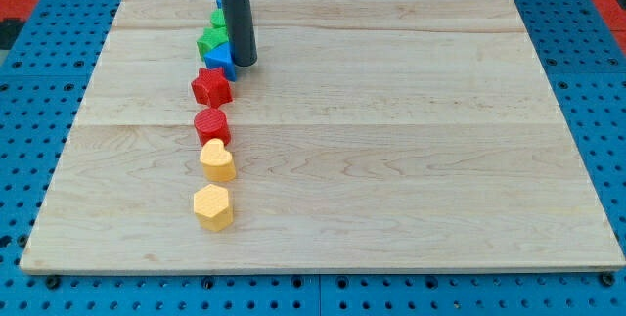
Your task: Nudge the yellow hexagon to left
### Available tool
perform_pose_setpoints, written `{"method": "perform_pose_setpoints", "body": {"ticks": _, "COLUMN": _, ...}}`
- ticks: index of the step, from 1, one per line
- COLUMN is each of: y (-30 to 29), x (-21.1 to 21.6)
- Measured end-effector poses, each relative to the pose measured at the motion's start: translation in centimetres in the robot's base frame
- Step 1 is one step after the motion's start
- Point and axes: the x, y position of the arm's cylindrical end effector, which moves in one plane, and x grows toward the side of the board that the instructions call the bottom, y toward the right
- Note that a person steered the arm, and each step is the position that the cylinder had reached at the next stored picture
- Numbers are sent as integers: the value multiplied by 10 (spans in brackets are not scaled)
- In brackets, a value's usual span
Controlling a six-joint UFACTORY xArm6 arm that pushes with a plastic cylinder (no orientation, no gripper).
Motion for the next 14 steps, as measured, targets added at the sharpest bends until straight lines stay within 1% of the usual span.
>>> {"method": "perform_pose_setpoints", "body": {"ticks": 2, "y": -1, "x": 20}}
{"method": "perform_pose_setpoints", "body": {"ticks": 3, "y": 43, "x": 22}}
{"method": "perform_pose_setpoints", "body": {"ticks": 4, "y": 112, "x": 66}}
{"method": "perform_pose_setpoints", "body": {"ticks": 7, "y": 126, "x": 70}}
{"method": "perform_pose_setpoints", "body": {"ticks": 9, "y": 127, "x": 74}}
{"method": "perform_pose_setpoints", "body": {"ticks": 10, "y": 128, "x": 109}}
{"method": "perform_pose_setpoints", "body": {"ticks": 11, "y": 128, "x": 156}}
{"method": "perform_pose_setpoints", "body": {"ticks": 12, "y": 115, "x": 194}}
{"method": "perform_pose_setpoints", "body": {"ticks": 13, "y": 57, "x": 198}}
{"method": "perform_pose_setpoints", "body": {"ticks": 14, "y": 30, "x": 198}}
